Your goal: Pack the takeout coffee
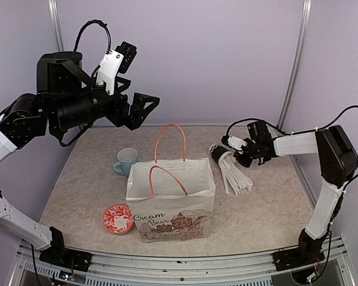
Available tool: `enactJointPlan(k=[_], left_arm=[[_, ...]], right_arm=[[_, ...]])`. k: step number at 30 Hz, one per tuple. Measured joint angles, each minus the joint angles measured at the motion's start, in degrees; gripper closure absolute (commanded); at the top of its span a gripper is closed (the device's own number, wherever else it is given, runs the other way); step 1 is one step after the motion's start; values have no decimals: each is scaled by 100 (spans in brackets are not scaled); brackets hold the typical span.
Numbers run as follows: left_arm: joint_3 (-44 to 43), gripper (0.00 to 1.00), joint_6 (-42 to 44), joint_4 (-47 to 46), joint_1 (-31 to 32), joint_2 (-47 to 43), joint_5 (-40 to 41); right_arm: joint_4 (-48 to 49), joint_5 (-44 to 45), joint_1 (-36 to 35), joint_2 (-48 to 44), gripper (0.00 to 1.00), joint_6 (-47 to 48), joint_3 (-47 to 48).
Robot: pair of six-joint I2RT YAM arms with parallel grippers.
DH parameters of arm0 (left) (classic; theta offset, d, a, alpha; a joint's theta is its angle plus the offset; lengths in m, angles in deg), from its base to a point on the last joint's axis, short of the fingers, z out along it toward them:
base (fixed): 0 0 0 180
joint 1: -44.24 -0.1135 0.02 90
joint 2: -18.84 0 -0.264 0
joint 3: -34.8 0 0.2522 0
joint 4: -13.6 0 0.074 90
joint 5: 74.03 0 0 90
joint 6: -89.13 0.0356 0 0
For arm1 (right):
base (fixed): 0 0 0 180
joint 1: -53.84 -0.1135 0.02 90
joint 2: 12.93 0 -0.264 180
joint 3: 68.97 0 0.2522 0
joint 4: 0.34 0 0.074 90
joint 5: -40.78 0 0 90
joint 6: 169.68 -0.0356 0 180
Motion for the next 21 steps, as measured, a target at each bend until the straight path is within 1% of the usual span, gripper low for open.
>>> enactJointPlan(k=[11, 17, 21], left_arm=[[44, 1, 0, -2, 2, -24, 0], [48, 1, 2, -2, -15, -24, 2], [85, 1, 4, -2, -48, -26, 2]], right_arm=[[-190, 35, -28, -2, 100, -26, 105], [-745, 111, -31, -20, 100, 39, 369], [-1320, 184, -57, -50, 100, 140, 643]])
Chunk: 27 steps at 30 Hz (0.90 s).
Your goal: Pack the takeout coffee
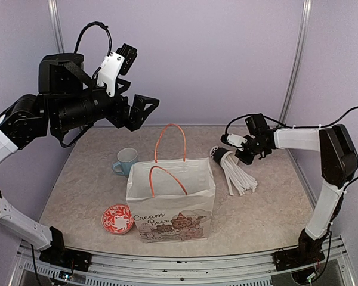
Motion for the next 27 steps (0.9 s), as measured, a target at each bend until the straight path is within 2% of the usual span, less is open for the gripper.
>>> enactJointPlan(k=[12, 27], left_arm=[[238, 1, 0, -31, -101, -9, -72], [385, 1, -2, -39, -164, -13, -243]], right_arm=[[-2140, 260, -146, -120, 100, 483, 1023], [-4791, 765, -155, -192, 100, 1725, 2251]])
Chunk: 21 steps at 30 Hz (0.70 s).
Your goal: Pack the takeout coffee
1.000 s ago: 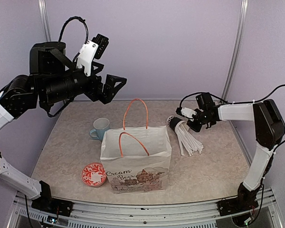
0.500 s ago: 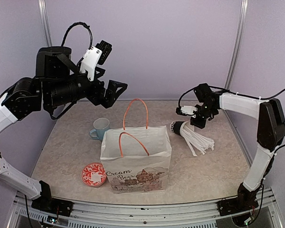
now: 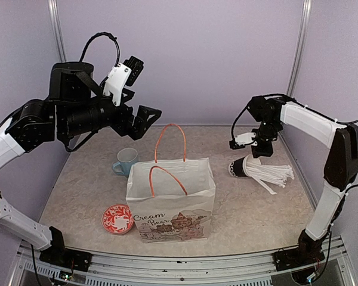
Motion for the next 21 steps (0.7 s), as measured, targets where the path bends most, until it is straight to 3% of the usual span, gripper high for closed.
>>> enactJointPlan(k=[8, 21], left_arm=[[232, 1, 2, -140, -103, 0, -160], [667, 1, 39, -339, -378, -162, -470]], right_arm=[[-1025, 892, 2, -11, 100, 831, 282], [-1207, 2142, 68, 7, 100, 1451, 107]])
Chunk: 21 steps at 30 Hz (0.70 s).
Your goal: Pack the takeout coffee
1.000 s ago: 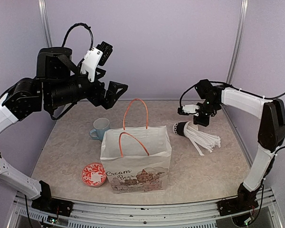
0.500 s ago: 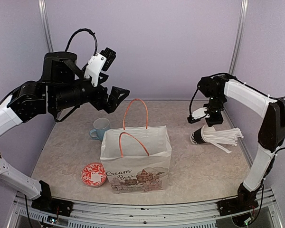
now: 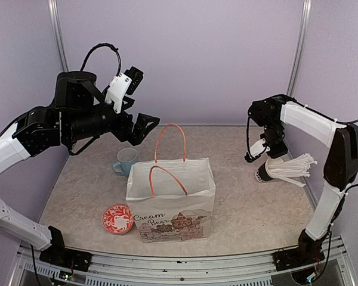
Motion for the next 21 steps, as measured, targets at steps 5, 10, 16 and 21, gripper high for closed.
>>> enactJointPlan(k=[5, 10, 16, 21], left_arm=[[33, 1, 13, -39, -136, -33, -109], [74, 1, 13, -83, -273, -35, -227], [94, 1, 11, -129, -369, -35, -339], [94, 1, 9, -131, -385, -33, -382]], right_arm=[[-2, 55, 26, 98, 100, 120, -94], [-24, 83, 35, 157, 100, 282, -387], [-37, 188, 61, 157, 100, 466, -525], [-42, 245, 81, 197, 90, 507, -507]])
